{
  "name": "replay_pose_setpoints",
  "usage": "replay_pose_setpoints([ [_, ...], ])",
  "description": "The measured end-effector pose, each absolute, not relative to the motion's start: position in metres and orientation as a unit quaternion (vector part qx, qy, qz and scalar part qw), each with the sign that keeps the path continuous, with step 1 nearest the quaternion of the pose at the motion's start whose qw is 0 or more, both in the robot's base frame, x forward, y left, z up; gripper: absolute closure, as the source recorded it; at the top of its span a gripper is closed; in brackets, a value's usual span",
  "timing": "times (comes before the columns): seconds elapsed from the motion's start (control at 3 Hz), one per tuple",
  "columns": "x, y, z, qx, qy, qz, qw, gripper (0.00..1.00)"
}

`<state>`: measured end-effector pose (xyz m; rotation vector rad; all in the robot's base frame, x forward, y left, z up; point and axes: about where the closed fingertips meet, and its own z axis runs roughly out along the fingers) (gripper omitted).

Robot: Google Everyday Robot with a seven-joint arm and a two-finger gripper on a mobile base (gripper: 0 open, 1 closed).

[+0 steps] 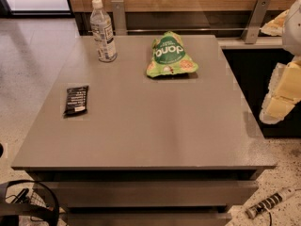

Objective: Move green rice chip bag near rxbar chocolate

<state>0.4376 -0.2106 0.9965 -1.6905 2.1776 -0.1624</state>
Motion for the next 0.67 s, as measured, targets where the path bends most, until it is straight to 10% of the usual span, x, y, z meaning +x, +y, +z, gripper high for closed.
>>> replay_pose_setpoints([
  [0.67,0.452,-0.211,0.999,-0.597,0.777,-0.057,0.194,0.0],
])
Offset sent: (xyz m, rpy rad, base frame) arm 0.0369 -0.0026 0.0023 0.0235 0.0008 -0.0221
